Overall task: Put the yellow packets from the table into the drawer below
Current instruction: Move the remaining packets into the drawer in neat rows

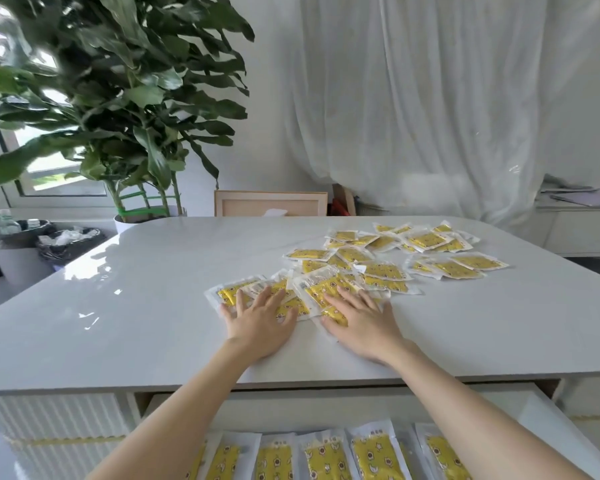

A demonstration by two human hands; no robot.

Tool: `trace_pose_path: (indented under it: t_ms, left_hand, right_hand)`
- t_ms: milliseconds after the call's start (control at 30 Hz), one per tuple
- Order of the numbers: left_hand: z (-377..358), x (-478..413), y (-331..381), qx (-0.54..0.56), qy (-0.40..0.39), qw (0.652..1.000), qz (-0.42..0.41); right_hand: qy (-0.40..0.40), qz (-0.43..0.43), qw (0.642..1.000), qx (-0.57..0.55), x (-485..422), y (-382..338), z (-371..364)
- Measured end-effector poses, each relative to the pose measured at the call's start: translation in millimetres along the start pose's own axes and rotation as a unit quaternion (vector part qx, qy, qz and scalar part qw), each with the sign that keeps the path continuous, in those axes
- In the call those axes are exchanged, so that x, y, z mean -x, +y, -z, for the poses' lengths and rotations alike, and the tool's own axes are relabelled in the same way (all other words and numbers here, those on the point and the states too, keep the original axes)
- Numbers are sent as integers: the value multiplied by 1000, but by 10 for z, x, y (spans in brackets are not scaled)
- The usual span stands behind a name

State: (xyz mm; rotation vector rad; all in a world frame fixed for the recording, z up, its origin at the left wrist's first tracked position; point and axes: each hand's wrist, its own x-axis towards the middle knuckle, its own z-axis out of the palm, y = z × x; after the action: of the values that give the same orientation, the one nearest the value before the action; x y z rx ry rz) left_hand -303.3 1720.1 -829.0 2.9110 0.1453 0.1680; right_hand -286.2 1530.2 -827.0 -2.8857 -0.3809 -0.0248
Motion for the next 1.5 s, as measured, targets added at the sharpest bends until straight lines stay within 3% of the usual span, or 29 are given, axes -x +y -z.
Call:
trace_pose_path:
  t_ms: [233,400,567,667,733,800,900,1000,1100,1233,1400,1500]
  left_hand:
    - [95,199,-30,-4,-16,1000,-13]
    - [247,354,-50,28,-98,994,-32]
    - [444,520,16,15,-143,988,-59]
    - [591,581,17,32,-82,996,-32]
    - [623,561,-41,42,-20,999,3]
    - [580,512,-131,66,5,996,55]
    - [445,420,-250,77,-28,989,126]
    - [386,350,-314,68,-27,989,128]
    - [409,281,-410,175,-39,974,138]
    - [405,260,-518,351,-58,923,146]
    - [418,275,-514,397,-63,905,137]
    - [413,302,-502,415,-75,897,134]
  right_hand:
    - [-17,-3,1000,7,186,-38,41]
    - [-32,-11,999,24,395,-47,161]
    - [45,-73,993,82,539,-196,208]
    - [136,-58,986,81,581,-335,246]
    - [184,-25,982,19,586,-453,246]
    - [145,-18,987,-70,553,-581,206]
    - [61,-33,990,-122,450,-713,110]
    - [42,-38,990,-126,369,-759,52]
    - [-1,-56,990,-128,343,-828,45]
    - [17,-88,980,-180,308,-906,53]
    - [36,-157,928,-335,169,-842,23]
    - [36,-165,926,-336,119,-821,-23]
